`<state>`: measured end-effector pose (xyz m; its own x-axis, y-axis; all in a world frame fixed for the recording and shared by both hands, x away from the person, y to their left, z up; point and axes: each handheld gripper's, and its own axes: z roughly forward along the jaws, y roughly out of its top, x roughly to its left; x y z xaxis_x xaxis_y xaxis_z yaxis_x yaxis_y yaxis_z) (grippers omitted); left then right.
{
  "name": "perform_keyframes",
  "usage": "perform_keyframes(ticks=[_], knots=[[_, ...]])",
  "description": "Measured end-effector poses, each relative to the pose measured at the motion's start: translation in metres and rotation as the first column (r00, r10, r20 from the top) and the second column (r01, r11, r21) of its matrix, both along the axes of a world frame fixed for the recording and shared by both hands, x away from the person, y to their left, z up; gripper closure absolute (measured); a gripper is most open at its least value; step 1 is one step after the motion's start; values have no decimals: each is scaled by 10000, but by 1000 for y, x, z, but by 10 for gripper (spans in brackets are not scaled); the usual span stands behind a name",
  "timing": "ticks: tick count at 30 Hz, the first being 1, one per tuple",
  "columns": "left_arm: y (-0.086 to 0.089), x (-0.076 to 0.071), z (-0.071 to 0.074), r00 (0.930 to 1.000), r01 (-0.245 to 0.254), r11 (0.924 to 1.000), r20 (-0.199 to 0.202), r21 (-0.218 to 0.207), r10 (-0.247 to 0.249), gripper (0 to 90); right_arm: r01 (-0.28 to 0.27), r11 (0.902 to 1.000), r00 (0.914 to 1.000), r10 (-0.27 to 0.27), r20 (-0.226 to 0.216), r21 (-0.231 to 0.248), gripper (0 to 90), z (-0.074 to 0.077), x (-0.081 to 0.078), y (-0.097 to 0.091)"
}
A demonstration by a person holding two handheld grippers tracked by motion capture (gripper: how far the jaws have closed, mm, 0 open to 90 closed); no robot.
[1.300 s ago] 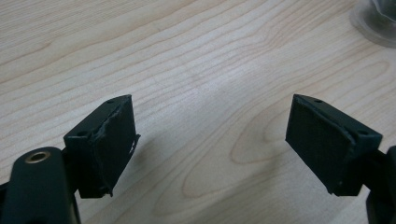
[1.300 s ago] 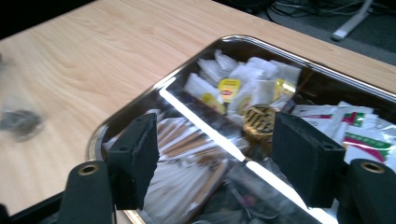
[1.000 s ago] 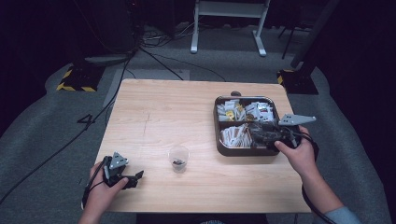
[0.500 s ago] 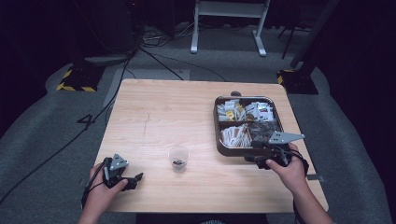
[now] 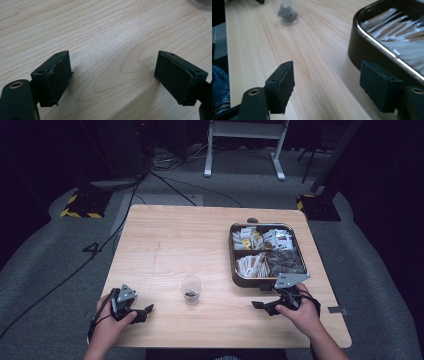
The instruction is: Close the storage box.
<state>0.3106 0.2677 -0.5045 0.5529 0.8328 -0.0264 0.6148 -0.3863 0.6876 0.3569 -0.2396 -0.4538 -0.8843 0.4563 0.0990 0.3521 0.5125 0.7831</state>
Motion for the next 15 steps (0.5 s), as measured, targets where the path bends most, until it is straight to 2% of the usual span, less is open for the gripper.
perform_keyframes(ticks=[4,7,15], knots=[[0,1,0,10000,14,10000,30,0,-14,140,107,9996,9999,-107,12,-261,247,-10,-1,2],[-1,1,0,10000,-16,10000,-11,-19,16,137,238,9988,9996,-230,182,-434,230,-15,-2,2],[-1,1,0,10000,-8,10000,-10,4,8,133,271,9962,9994,-253,227,-831,176,-34,-1,6]])
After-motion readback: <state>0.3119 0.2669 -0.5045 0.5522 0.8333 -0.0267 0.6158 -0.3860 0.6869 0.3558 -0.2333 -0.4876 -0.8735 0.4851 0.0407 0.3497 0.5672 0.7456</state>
